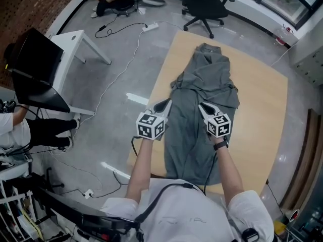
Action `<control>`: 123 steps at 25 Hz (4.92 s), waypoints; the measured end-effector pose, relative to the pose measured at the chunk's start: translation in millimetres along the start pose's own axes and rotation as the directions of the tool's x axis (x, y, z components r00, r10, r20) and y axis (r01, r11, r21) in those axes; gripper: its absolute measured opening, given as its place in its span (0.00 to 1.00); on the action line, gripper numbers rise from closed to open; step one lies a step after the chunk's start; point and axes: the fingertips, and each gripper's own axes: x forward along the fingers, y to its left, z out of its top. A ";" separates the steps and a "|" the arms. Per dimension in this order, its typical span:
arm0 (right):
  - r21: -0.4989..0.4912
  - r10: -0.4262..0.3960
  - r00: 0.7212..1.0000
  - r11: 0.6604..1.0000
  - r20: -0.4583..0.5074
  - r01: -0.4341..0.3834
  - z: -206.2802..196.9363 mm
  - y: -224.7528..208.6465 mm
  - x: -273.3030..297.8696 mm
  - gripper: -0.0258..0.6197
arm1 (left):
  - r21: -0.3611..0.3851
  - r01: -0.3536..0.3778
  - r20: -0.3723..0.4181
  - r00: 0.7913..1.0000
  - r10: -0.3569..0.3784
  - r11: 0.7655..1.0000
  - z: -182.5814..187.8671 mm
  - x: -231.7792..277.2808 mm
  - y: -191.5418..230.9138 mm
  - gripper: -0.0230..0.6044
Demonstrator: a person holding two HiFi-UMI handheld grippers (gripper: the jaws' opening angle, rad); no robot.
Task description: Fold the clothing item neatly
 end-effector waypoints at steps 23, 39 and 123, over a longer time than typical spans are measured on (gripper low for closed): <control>0.000 -0.046 0.966 0.999 0.255 0.048 -4.2 59.8 -186.5 0.05 | 0.080 -0.004 0.125 0.992 -0.006 0.997 -29.4 -76.9 -153.5 0.04; -0.007 -0.088 0.942 0.995 0.324 0.095 -28.7 98.4 -257.9 0.05 | 0.142 0.061 0.147 0.986 -0.082 0.988 -51.5 -110.0 -222.1 0.04; 0.126 -0.271 0.905 0.937 -0.329 0.327 -330.9 60.4 -257.8 0.59 | -0.077 -0.190 -0.560 0.820 0.115 0.979 -377.3 -169.7 -120.3 0.49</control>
